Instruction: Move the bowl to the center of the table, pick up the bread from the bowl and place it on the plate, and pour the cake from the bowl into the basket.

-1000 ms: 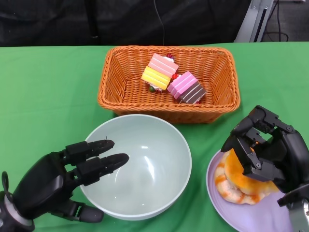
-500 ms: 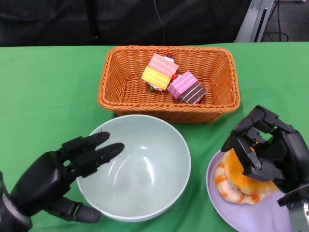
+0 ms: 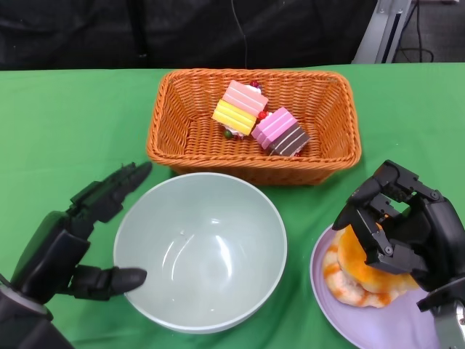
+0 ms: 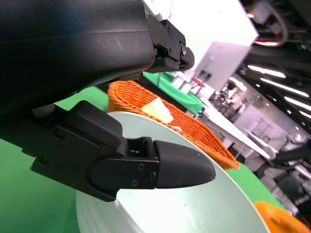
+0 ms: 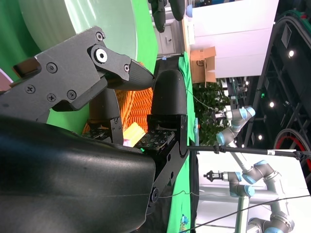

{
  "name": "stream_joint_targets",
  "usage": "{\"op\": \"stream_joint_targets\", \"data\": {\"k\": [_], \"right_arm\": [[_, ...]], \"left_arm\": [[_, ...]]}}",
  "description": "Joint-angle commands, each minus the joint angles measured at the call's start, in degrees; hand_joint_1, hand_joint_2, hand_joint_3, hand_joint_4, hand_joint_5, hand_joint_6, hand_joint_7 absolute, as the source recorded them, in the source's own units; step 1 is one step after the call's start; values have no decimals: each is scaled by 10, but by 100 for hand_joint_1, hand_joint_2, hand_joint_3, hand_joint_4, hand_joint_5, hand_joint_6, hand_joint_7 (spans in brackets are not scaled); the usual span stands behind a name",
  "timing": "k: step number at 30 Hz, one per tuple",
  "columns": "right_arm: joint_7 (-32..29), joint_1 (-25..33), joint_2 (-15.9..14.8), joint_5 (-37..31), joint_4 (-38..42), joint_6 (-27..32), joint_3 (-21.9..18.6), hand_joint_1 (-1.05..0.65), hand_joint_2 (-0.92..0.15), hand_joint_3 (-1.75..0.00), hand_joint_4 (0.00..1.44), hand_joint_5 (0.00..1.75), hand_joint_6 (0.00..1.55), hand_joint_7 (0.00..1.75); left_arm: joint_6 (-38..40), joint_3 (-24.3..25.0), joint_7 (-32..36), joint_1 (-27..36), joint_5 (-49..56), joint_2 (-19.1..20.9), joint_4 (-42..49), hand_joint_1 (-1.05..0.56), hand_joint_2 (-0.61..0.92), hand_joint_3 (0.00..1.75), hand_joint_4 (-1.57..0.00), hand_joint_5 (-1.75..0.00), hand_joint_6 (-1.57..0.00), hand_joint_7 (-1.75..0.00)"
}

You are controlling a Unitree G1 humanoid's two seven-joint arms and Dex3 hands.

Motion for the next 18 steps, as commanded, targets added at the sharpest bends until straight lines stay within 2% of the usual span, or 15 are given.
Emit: {"op": "stream_joint_targets", "data": {"k": [1,3,6,10,12,14,15,16,17,18], "right_arm": [[-5,-2,-7,0,-2,-2,-3,-16,-59,-95,75,161,64,131],[-7,0,-8,-1,-4,-2,-3,-16,-59,-94,75,161,65,130],[-4,0,-9,1,-3,-5,-4,-16,-58,-95,75,161,65,130],[-5,2,-16,-2,-5,-2,-7,-17,-58,-95,74,161,64,130],[-9,4,-20,-6,-7,-3,-8,-18,-59,-94,74,160,64,130],[-14,6,-23,-8,-11,1,-8,-19,-60,-93,74,160,64,130],[-15,6,-25,-10,-12,1,-7,-19,-60,-92,74,160,64,130],[-16,5,-26,-11,-11,-1,-7,-19,-61,-92,73,160,64,130],[-16,3,-27,-12,-8,-5,-7,-18,-61,-91,74,160,64,130],[-15,0,-28,-13,-3,-10,-8,-18,-61,-91,74,160,64,130]], "left_arm": [[15,49,-120,27,-121,-28,-5,-104,92,59,-17,-2,-17,-1],[41,84,-194,37,-200,-54,-22,-102,92,56,-22,-4,-20,-2],[92,135,-295,49,-298,-89,-54,-90,92,47,-33,-5,-27,-3],[161,198,-384,52,-380,-130,-93,-78,92,40,-40,-5,-34,-4],[190,228,-402,53,-404,-151,-109,-65,92,29,-51,-8,-48,-6],[215,260,-390,53,-419,-175,-123,-37,92,13,-79,-15,-77,-10],[227,276,-393,53,-432,-188,-131,-29,92,9,-86,-17,-84,-11],[231,290,-408,53,-445,-197,-135,-19,92,11,-95,-22,-94,-14],[232,301,-426,52,-455,-202,-136,-12,92,16,-95,-48,-105,-15],[231,310,-443,52,-458,-203,-134,-11,92,19,-90,-68,-110,-15]]}}
